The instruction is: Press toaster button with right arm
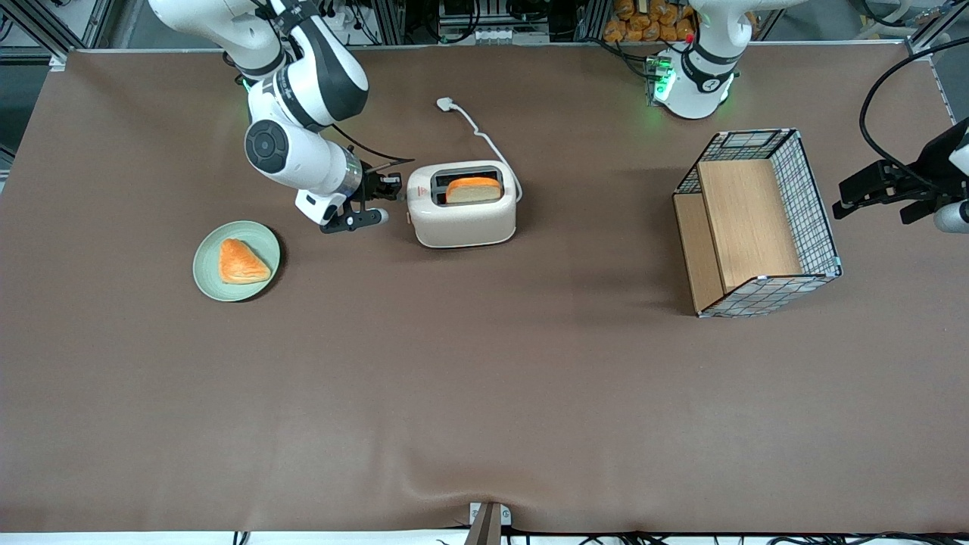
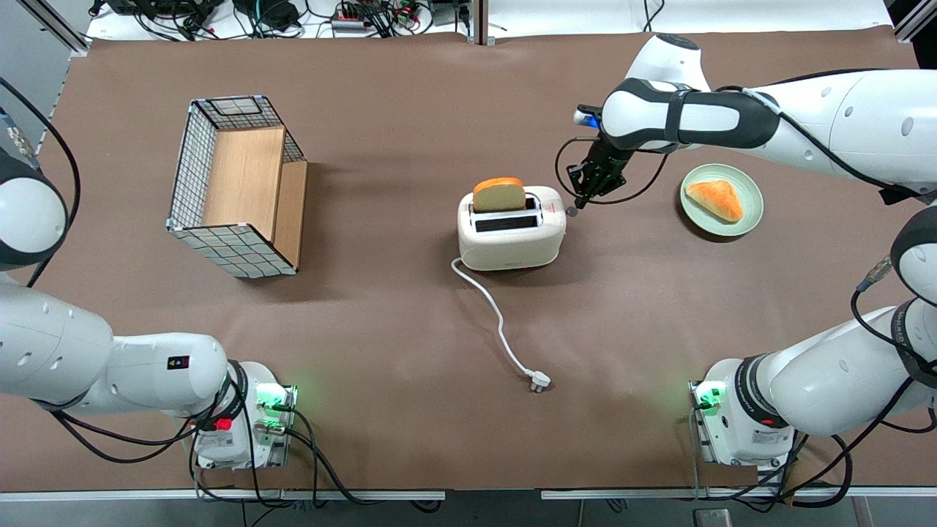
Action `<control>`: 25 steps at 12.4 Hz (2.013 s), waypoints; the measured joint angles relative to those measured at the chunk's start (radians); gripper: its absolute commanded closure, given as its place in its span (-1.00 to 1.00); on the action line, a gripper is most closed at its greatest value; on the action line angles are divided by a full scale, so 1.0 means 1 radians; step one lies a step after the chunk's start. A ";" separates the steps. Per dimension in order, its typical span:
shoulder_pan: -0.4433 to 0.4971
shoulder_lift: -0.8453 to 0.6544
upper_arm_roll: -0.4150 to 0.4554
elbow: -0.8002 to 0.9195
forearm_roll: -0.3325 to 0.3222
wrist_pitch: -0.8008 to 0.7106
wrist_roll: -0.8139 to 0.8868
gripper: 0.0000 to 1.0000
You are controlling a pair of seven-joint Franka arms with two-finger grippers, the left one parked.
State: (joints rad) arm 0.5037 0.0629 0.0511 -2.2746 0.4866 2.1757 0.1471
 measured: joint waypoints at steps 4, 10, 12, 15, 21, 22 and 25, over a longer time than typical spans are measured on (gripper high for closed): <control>0.011 0.000 0.000 -0.012 0.002 0.022 0.000 1.00; 0.032 0.013 0.001 -0.036 0.014 0.086 0.001 1.00; 0.046 0.028 0.001 -0.043 0.020 0.124 0.003 1.00; 0.054 0.049 0.001 -0.054 0.035 0.169 0.003 1.00; 0.059 0.061 0.002 -0.058 0.051 0.200 -0.004 1.00; 0.060 0.065 0.001 -0.065 0.071 0.214 -0.023 1.00; 0.060 0.065 -0.005 -0.073 0.112 0.222 -0.078 1.00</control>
State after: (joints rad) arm 0.5634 0.1283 0.0462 -2.3479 0.5987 2.3981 0.0691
